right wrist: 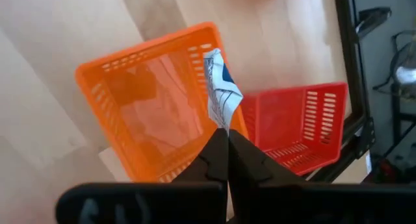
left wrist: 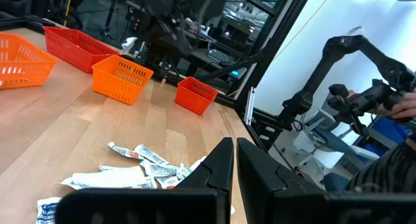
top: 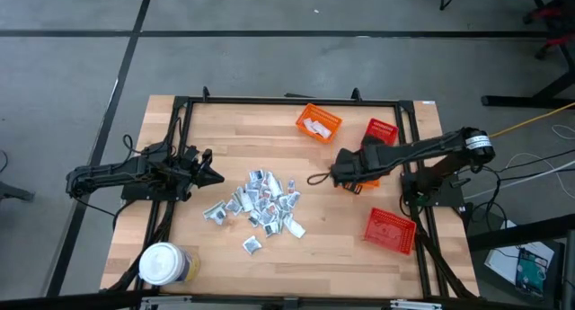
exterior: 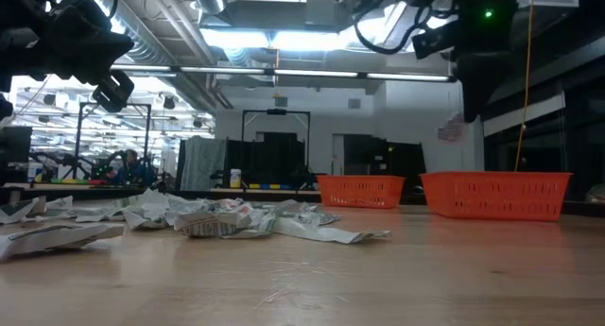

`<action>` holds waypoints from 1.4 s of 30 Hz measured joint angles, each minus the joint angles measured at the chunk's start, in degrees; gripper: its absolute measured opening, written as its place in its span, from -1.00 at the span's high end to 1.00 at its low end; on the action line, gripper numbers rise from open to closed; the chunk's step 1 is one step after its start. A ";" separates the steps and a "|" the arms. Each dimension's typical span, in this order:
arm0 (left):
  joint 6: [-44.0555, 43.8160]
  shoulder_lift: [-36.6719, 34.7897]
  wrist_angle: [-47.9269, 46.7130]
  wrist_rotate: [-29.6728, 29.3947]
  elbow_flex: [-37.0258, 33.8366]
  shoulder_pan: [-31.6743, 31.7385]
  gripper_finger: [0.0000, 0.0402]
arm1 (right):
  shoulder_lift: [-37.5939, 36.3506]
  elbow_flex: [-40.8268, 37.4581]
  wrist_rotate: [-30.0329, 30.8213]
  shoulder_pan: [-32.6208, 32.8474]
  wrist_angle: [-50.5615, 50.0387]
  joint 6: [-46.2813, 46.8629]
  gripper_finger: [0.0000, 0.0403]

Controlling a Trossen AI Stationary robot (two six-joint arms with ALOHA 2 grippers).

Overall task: Pick & Place First Aid Supplies
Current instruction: Put the blue alcohol pad into the bottom orange bin, then put the orange ointment pack into the top red bin

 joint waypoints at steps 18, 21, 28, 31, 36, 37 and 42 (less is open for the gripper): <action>0.00 0.00 0.00 0.00 0.02 0.01 0.92 | 0.08 -10.11 -1.56 1.59 2.98 1.43 0.72; 0.00 0.00 0.00 0.00 0.02 0.01 0.92 | 0.10 -10.38 -4.43 1.57 5.31 1.56 0.68; 0.00 0.00 0.00 0.00 0.02 0.01 0.92 | 0.13 -6.14 -9.00 -1.44 11.39 2.72 0.53; 0.00 0.00 0.00 -0.01 0.02 -0.01 0.92 | 0.13 -3.73 -9.06 -3.46 13.46 2.31 0.41; 0.00 0.00 0.02 0.00 0.02 0.01 0.92 | 0.10 -0.83 -11.17 -6.36 18.48 -0.67 0.15; 0.00 0.00 0.00 -0.02 0.00 0.00 0.92 | 0.10 -0.52 -12.27 -6.95 19.93 -1.00 0.10; 0.00 0.00 0.00 -0.01 0.02 0.00 0.92 | 0.12 -0.11 -18.96 -9.49 28.86 -2.54 -0.14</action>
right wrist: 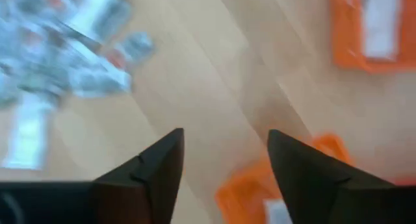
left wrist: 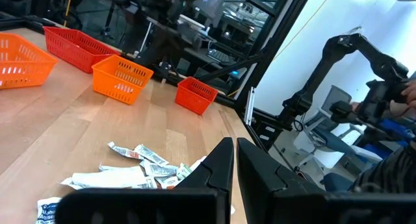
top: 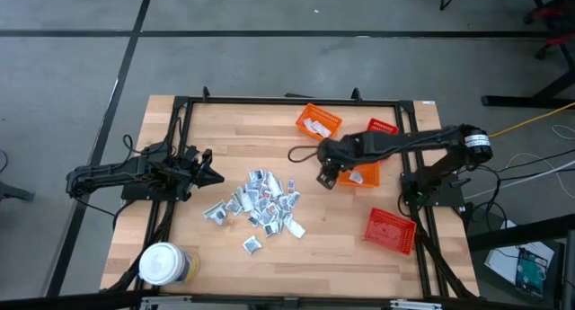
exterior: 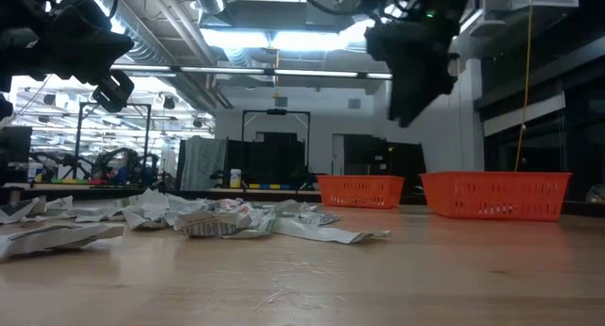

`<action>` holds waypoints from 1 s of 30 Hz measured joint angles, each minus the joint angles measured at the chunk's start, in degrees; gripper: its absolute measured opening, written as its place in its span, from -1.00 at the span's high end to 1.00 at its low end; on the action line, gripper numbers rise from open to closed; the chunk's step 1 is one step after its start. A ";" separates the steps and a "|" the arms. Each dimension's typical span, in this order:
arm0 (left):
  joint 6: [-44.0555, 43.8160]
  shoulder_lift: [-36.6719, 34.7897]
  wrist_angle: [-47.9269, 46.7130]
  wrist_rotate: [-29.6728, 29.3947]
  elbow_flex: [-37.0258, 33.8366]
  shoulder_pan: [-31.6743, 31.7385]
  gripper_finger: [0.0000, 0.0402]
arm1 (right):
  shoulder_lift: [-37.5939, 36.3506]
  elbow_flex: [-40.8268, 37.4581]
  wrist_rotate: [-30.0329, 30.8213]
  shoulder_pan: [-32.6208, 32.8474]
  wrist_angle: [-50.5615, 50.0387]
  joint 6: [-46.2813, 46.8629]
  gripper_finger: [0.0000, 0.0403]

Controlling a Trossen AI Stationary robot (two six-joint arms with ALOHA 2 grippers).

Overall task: Pick & Place First Aid Supplies
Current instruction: Put the orange ointment pack into the top red bin

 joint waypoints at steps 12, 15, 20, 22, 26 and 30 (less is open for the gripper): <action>0.00 0.00 0.00 0.00 -0.01 0.01 0.92 | 6.09 0.02 -4.78 -1.93 23.37 -12.50 -0.19; 0.00 0.00 0.00 0.01 -0.01 0.01 0.92 | 8.90 0.48 -9.16 -3.12 28.65 -15.03 -0.16; 0.00 0.00 0.00 0.00 0.00 0.00 0.92 | 15.46 6.32 -16.78 -5.46 28.87 -16.00 -0.10; 0.00 0.00 0.01 -0.01 0.00 0.01 0.92 | 18.14 9.16 -19.42 -6.56 29.12 -16.02 -0.09; 0.00 0.00 0.00 0.00 0.00 0.00 0.92 | 23.56 14.52 -26.12 -8.08 28.72 -17.34 -0.08; 0.00 0.00 0.02 0.01 0.00 0.00 0.92 | 27.71 18.75 -32.82 -8.85 28.30 -22.72 -0.08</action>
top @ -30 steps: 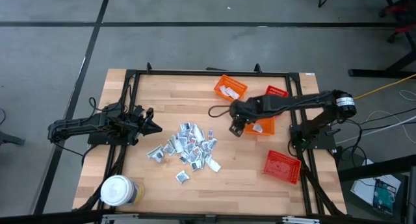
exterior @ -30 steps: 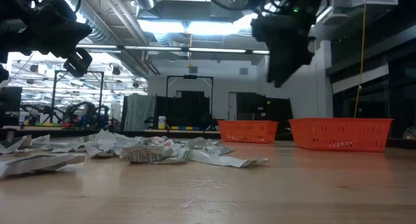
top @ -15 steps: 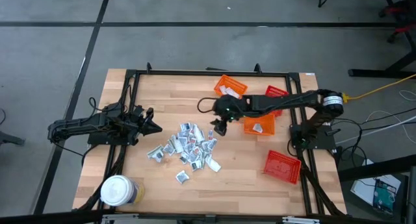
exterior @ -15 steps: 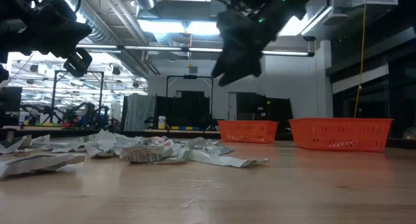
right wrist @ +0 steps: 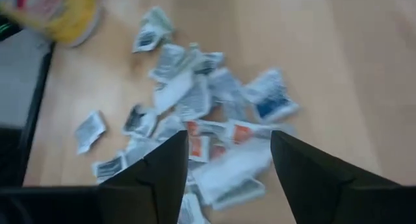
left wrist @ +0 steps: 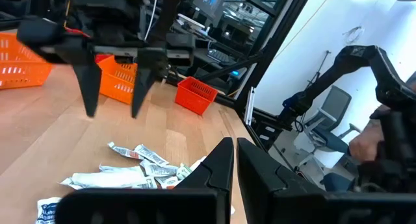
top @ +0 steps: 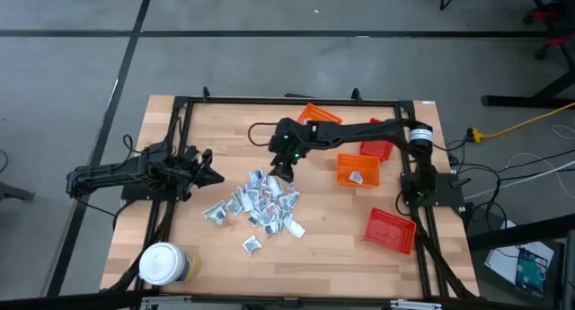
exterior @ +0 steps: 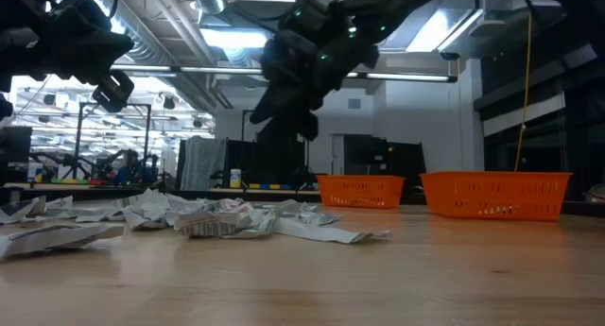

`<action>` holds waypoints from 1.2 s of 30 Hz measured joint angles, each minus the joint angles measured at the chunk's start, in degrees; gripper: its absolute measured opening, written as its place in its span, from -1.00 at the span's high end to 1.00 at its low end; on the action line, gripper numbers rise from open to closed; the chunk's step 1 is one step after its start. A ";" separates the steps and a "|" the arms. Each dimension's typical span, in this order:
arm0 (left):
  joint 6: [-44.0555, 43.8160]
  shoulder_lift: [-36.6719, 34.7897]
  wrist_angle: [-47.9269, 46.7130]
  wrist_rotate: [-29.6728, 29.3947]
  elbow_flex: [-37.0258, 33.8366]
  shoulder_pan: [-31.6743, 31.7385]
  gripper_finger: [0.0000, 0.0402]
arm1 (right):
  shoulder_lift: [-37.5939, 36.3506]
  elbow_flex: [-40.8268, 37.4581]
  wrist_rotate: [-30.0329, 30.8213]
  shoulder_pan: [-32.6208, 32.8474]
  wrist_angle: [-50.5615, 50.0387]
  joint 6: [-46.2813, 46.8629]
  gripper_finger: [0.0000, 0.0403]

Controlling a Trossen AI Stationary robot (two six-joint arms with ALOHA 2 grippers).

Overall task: Pick & Place First Aid Supplies
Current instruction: Put the orange ointment pack into the top red bin

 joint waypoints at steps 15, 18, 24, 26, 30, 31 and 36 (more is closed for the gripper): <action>0.00 0.00 0.00 0.00 0.00 0.00 0.92 | 12.61 7.79 -8.36 -3.72 -0.27 -11.63 -0.08; 0.00 0.00 -0.02 0.00 0.00 0.00 0.92 | 14.41 9.19 -9.40 -3.89 0.23 -12.63 -0.08; 0.00 0.00 -0.01 -0.01 0.00 -0.01 0.92 | 14.68 9.02 -9.77 -4.31 -0.54 -16.04 -0.08; 0.00 0.00 -0.02 0.00 -0.02 0.00 0.92 | 14.68 8.92 -9.97 -4.55 -1.47 -17.02 -0.08; 0.00 0.00 -0.02 -0.02 -0.02 -0.02 0.92 | 15.20 8.91 -10.07 -5.04 -1.22 -19.02 -0.08; 0.00 0.00 -0.02 -0.01 0.00 -0.02 0.92 | 15.47 8.89 -10.05 -5.17 -1.12 -19.07 -0.08; 0.02 0.00 -0.02 0.00 0.00 -0.02 0.92 | 17.08 8.87 -10.25 -5.70 0.97 -18.90 -0.08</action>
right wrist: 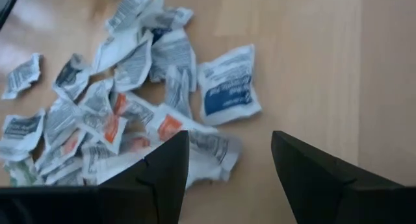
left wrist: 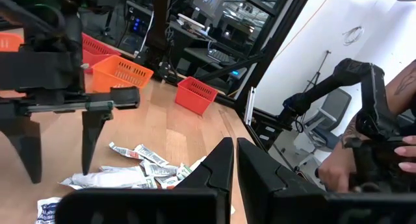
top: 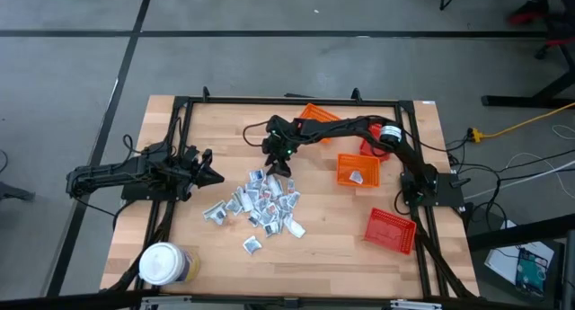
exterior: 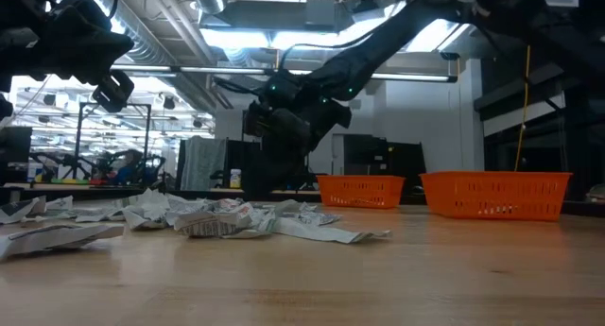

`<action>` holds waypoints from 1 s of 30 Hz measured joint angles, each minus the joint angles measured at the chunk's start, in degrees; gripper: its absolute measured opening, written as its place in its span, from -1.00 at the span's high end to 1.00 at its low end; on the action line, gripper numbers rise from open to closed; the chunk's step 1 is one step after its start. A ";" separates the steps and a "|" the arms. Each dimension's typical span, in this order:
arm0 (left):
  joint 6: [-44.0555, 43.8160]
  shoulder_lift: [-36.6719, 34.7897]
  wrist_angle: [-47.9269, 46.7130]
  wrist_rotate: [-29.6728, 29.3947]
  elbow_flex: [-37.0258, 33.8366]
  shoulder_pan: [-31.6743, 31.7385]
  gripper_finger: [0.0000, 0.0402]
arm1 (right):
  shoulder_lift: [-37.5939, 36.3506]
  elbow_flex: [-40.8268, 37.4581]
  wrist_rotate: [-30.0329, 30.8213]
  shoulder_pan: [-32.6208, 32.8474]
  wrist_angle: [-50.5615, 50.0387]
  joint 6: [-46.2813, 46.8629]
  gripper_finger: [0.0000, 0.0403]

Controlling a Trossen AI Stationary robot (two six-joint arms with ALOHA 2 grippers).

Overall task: Pick & Place First Aid Supplies
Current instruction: Put the orange ointment pack into the top red bin

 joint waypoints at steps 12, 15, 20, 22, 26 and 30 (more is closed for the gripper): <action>-0.02 0.00 0.01 0.00 -0.01 0.02 0.92 | 1.77 -0.02 -6.05 -0.07 -0.17 1.88 0.18; -0.02 0.00 0.00 0.00 -0.02 0.02 0.92 | 1.80 -0.02 -6.02 -0.04 -0.47 1.60 0.36; -0.02 0.00 0.01 -0.02 0.00 0.02 0.92 | 1.80 -0.02 -6.01 0.06 -0.38 1.79 0.60; -0.02 0.00 0.01 -0.01 -0.01 0.02 0.92 | 1.80 -0.02 -5.97 0.07 0.13 1.85 0.68; -0.02 0.00 0.02 -0.02 0.00 0.00 0.92 | 1.80 -0.02 -5.92 0.07 0.91 4.52 0.84; -0.02 0.00 0.02 -0.02 0.00 0.02 0.92 | 1.80 0.89 -5.92 0.04 0.91 7.53 0.97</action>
